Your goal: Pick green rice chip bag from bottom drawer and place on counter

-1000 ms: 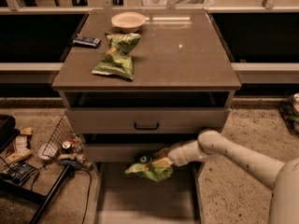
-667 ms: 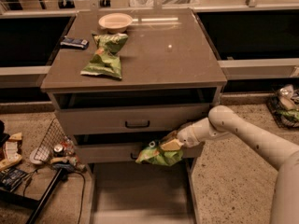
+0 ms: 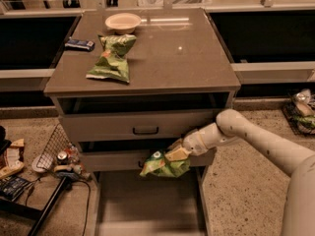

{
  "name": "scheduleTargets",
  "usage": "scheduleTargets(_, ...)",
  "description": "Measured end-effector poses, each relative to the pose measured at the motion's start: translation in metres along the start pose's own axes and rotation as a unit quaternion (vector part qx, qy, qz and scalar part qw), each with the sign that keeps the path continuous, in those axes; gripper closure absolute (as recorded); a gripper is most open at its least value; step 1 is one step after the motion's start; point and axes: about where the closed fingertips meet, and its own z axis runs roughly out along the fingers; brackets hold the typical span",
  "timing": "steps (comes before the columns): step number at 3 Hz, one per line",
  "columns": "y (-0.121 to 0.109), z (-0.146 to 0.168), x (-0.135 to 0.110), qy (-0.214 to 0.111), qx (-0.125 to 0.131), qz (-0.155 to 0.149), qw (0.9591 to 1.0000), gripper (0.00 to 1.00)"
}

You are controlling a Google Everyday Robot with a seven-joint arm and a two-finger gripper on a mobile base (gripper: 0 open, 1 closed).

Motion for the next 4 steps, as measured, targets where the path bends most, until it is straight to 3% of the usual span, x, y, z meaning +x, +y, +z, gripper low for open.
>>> scheduleTargets(1,0.044,0.007,-0.023,0.043,-0.056,-0.012,0.9974,1.0)
scheduleTargets(2,0.097,0.001,-0.052,0.119,-0.084,-0.029,0.9889,1.0)
scheduleTargets(3,0.143,-0.019,-0.082,0.206,-0.069,-0.033,0.9756,1.0)
scheduleTargets(4,0.167,-0.07,-0.132,0.248,0.005,-0.038,0.968,1.0)
